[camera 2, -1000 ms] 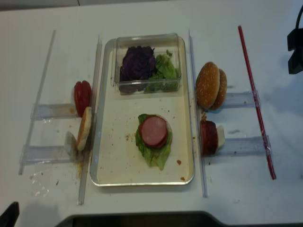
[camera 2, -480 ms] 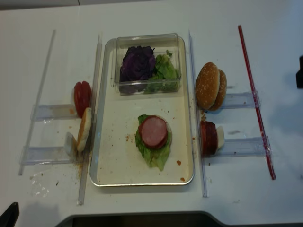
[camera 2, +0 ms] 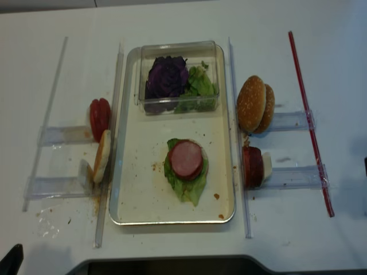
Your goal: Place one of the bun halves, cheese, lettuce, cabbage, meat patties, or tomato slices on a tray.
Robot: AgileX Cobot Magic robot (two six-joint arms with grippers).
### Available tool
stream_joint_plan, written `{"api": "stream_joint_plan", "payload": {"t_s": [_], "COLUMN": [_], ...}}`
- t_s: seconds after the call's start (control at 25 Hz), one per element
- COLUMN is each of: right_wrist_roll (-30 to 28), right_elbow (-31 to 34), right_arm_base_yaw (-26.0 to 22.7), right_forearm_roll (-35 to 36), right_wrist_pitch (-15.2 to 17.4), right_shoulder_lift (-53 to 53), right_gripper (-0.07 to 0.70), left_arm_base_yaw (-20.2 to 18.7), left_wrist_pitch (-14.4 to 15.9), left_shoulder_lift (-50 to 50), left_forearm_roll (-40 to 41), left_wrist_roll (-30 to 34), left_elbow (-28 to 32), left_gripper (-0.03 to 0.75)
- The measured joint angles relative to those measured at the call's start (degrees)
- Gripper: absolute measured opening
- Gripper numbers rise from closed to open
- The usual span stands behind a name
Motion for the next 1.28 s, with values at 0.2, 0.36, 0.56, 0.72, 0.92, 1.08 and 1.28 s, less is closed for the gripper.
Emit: {"api": "stream_joint_plan", "payload": {"t_s": [0.2, 0.36, 0.56, 0.72, 0.92, 1.08, 1.28], "right_wrist_roll": [-1.3, -1.4, -1.6, -2.3, -3.2, -3.3, -3.5], "right_elbow": [1.1, 1.1, 1.1, 1.1, 1.1, 2.9, 9.5], "right_arm_base_yaw": [0.0, 0.0, 0.0, 0.0, -0.1, -0.1, -0.1], "right_forearm_roll": [0.0, 0.0, 0.0, 0.0, 0.4, 0.6, 1.5], "right_wrist_pitch": [0.3, 0.4, 0.6, 0.8, 1.0, 1.1, 1.2], "right_shoulder_lift": [-5.9, -10.0, -14.8, -19.1, -24.5, -28.4, -32.0], "right_gripper": [0.487, 0.487, 0.487, 0.487, 0.487, 0.487, 0.487], "left_arm_base_yaw": [0.0, 0.0, 0.0, 0.0, 0.0, 0.0, 0.0], "left_wrist_pitch": [0.0, 0.0, 0.0, 0.0, 0.0, 0.0, 0.0], "left_shoulder_lift": [0.0, 0.0, 0.0, 0.0, 0.0, 0.0, 0.0], "left_forearm_roll": [0.0, 0.0, 0.0, 0.0, 0.0, 0.0, 0.0], "left_wrist_roll": [0.0, 0.0, 0.0, 0.0, 0.0, 0.0, 0.0], "left_elbow": [0.0, 0.0, 0.0, 0.0, 0.0, 0.0, 0.0], "left_gripper": [0.349, 0.349, 0.349, 0.349, 0.349, 0.349, 0.349]}}
